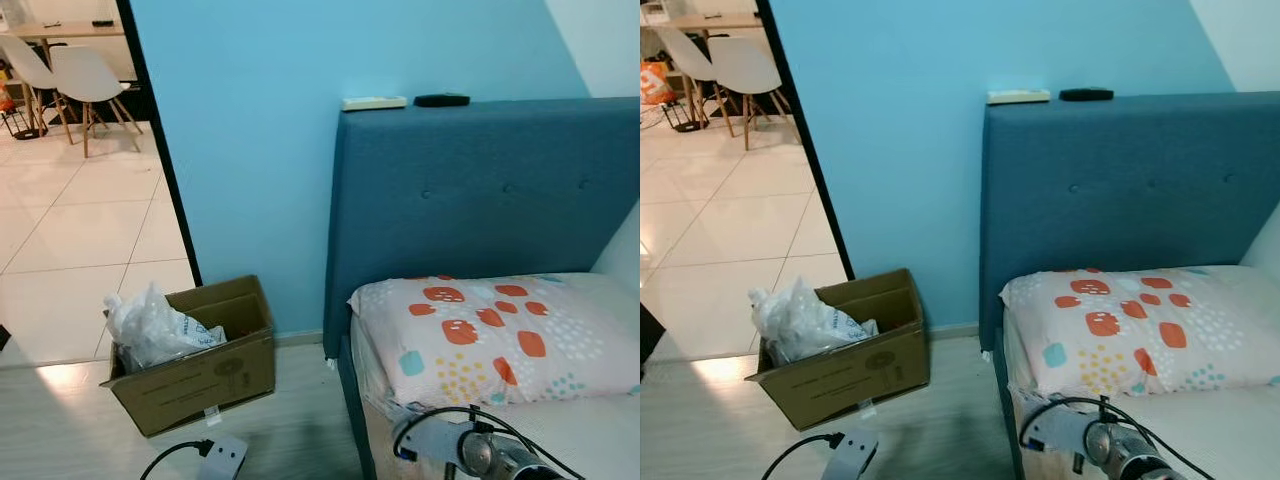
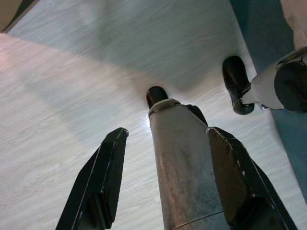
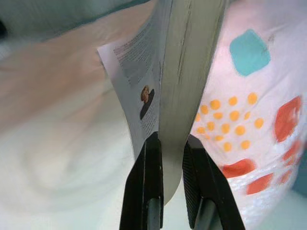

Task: Clean up the room

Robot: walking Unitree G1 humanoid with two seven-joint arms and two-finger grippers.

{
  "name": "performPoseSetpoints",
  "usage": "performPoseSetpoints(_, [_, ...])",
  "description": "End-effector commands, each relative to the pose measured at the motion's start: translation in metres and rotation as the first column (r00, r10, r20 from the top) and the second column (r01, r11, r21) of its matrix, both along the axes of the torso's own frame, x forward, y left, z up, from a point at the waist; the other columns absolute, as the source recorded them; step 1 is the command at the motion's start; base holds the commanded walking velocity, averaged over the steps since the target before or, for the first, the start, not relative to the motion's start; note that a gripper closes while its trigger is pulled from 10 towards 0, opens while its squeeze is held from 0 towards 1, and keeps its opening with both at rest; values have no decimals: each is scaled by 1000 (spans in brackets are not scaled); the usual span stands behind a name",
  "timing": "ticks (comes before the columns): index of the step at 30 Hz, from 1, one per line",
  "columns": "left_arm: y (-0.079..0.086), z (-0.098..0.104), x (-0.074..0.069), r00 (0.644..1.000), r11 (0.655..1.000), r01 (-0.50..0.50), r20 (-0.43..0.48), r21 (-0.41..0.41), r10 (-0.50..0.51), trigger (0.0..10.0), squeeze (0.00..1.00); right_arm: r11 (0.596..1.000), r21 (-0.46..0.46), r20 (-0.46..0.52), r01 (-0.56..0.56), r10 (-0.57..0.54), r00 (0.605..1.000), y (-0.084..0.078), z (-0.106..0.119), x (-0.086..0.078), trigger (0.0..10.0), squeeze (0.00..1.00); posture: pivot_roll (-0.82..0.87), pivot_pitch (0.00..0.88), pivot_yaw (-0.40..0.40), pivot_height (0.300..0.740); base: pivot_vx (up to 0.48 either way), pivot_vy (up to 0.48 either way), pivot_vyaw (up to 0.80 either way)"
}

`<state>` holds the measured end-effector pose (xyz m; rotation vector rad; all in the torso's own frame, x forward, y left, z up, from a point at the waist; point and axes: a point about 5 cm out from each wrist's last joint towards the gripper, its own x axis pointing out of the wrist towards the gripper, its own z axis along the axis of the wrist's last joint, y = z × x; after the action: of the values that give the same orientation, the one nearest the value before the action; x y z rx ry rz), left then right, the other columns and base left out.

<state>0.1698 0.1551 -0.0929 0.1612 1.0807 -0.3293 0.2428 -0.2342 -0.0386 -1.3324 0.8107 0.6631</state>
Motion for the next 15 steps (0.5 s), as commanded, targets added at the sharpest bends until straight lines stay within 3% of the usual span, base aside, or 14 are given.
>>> performPoseSetpoints(1, [3,-1,-3,1000,1000,-6,-9,6,6,10000,0,994,-106,12,-36,37,999,-17,3,-2,10000,0,7,0,-31,727,0,0,0])
performPoseSetpoints(5, [3,-1,-4,1000,1000,-7,-9,6,7,10000,0,991,-128,10,-46,48,999,-21,4,-2,10000,0,15,0,-35,727,0,0,0])
performPoseSetpoints(9, [4,-2,-4,1000,1000,-11,-10,8,11,10000,0,988,-151,101,1,15,995,-36,21,12,10000,0,18,0,-35,727,0,0,0])
performPoseSetpoints(11, [4,-2,-4,1000,1000,-12,-11,9,12,10000,0,994,-95,188,57,-38,981,-40,37,28,10000,0,15,0,-33,727,0,0,0])
performPoseSetpoints(13, [4,-2,-4,1000,1000,-12,-11,9,12,10000,0,994,-95,188,57,-38,981,-40,37,28,10000,0,15,0,-33,727,0,0,0])
performPoseSetpoints(15, [5,-2,-5,1000,1000,-11,-13,11,11,10000,0,991,37,274,127,-132,953,-42,54,43,10000,0,13,0,-32,727,0,0,0])
